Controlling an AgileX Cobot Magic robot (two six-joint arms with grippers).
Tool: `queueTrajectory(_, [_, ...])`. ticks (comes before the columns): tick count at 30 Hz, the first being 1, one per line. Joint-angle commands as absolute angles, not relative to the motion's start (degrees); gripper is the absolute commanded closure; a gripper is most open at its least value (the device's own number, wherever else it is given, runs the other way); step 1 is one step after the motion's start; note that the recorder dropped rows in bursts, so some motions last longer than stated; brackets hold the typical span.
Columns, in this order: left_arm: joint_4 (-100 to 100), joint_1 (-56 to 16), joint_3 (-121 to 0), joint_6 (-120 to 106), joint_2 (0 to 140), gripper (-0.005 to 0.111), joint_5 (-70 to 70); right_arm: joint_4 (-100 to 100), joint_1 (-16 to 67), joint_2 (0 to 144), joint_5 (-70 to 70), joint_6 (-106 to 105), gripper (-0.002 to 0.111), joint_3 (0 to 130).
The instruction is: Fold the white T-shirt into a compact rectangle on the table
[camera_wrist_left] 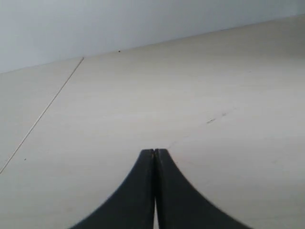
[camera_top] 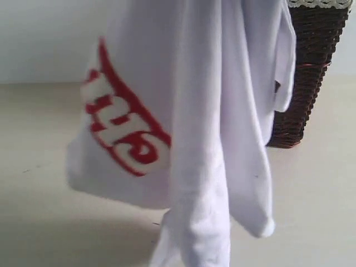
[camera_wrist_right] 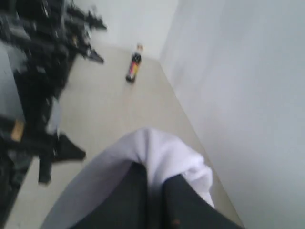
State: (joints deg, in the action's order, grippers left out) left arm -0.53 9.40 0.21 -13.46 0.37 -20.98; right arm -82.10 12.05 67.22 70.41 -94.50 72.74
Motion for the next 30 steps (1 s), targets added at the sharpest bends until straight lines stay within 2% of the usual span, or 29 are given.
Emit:
queueTrajectory(1, [-1.1,9.2,0.0,-13.3,0.0,0.107,-20.6,-98.1,14.7,66.8,60.1,-98.4,0.108,71.8])
queueTrajectory(4, [-1.1,9.2,0.0,-13.3,0.0,0.107,-20.6,-95.4,14.7,66.8,53.3,-96.2,0.108,71.8])
queueTrajectory(7, [-1.1,9.2,0.0,-13.3,0.0,0.107,-20.6,-72.9,14.7,66.8,52.0,-87.2,0.108,71.8])
queueTrajectory(10, [-1.1,9.2,0.0,-13.3,0.0,0.107,-20.6,-48.3,14.7,67.0,56.4,-78.7,0.108,69.2])
queueTrajectory(15, [-1.1,9.2,0.0,-13.3,0.0,0.107,-20.6,-15.4,14.7,68.6,60.2,-77.2,0.108,59.1])
queueTrajectory(21, [-1.1,9.2,0.0,-13.3,0.0,0.107,-20.6,-3.0,14.7,71.3,54.9,-75.1,0.107,47.9])
queueTrajectory(25, [-1.1,9.2,0.0,-13.3,0.0,0.107,-20.6,-6.3,14.7,71.4,44.4,-74.5,0.095,44.3])
queueTrajectory(30, [-1.1,9.2,0.0,-13.3,0.0,0.107,-20.6,-8.1,14.7,71.4,30.1,-68.0,0.067,43.7])
